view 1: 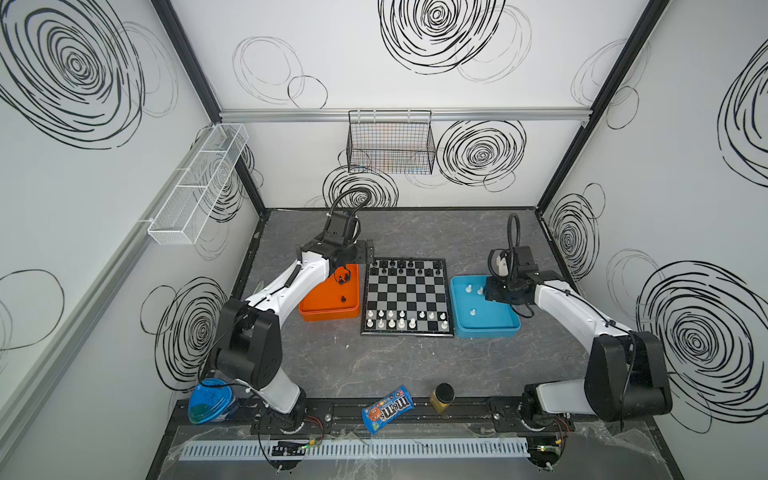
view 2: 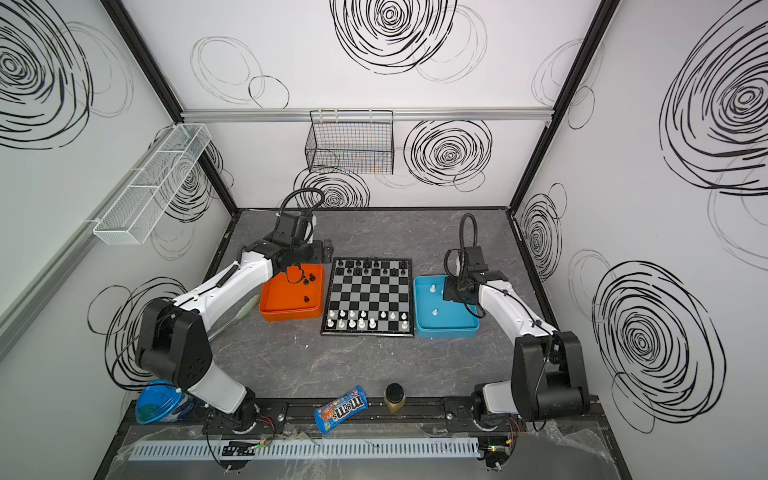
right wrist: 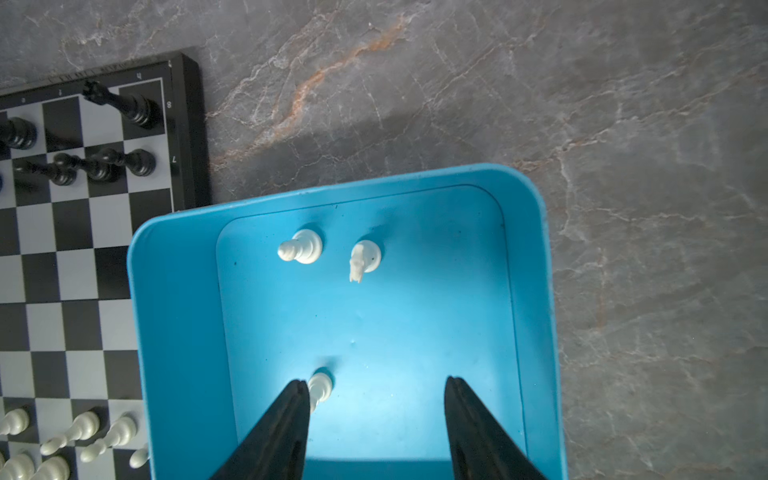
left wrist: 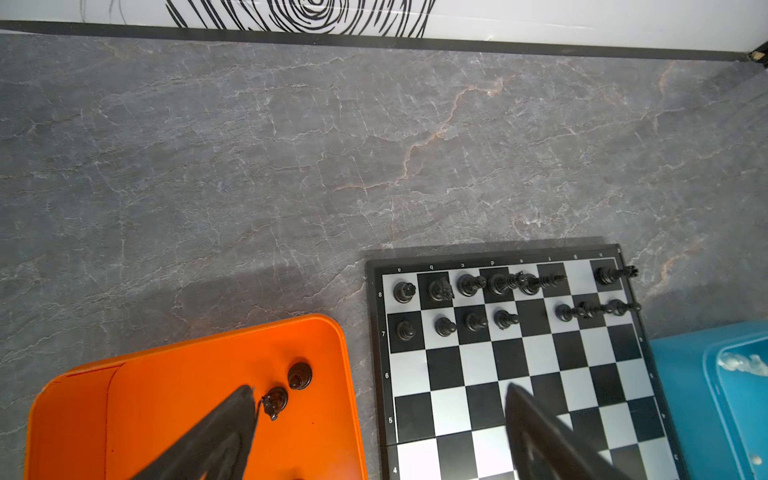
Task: Set up the chess pieces on the board
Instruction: 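Lower the right gripper into the blue tray and close on a white piece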
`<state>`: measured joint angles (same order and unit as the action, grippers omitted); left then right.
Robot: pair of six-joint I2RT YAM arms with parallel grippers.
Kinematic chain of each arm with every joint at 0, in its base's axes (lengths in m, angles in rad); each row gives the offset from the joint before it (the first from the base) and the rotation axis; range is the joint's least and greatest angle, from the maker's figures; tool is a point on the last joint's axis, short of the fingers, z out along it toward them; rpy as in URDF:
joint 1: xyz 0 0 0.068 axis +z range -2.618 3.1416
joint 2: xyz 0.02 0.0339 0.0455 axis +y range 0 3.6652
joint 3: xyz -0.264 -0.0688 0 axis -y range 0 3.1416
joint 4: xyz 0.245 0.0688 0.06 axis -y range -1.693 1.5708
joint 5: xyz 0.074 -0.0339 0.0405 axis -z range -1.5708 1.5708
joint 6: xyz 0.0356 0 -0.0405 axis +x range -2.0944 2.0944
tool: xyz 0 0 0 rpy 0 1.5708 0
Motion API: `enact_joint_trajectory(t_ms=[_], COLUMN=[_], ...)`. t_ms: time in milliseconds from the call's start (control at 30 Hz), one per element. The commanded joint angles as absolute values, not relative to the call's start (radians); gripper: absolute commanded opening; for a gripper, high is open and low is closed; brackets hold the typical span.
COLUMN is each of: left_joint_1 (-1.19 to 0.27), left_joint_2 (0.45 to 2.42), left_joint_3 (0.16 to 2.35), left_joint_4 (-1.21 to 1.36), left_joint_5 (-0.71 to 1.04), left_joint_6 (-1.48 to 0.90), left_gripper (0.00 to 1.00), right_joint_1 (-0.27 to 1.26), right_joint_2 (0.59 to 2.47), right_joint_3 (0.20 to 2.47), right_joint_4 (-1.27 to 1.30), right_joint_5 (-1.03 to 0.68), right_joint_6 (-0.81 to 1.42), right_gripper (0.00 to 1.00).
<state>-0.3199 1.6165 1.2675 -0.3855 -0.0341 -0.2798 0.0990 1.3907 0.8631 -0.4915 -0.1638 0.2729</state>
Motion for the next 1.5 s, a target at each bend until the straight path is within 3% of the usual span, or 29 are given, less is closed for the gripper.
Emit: enact_joint_trajectory(t_ms=[0,733,1467], left_joint_1=[-0.323,-0.315,-0.313], left_joint_2=[1.592,1.611,1.612], left_joint_3=[1.253,1.274,1.276], left_joint_4=[-0.348,-0.372,-0.379], left_joint_5=[-0.033,0.006,0.025], left_joint_6=[-0.270,-0.272,-0.276], left_gripper=[0.96,0.96,0.96], right_joint_1=[0.103,0.144,0.167], right_joint_2=[1.453,1.638,1.669], right_joint_3=[0.875,0.968,0.954], right_joint_4=[-0.434,-0.351,-0.348], right_joint_5=[-0.129,-0.071,-0.091], right_joint_6=[0.302,0.329,0.339], right_gripper=[0.55,0.35,0.21])
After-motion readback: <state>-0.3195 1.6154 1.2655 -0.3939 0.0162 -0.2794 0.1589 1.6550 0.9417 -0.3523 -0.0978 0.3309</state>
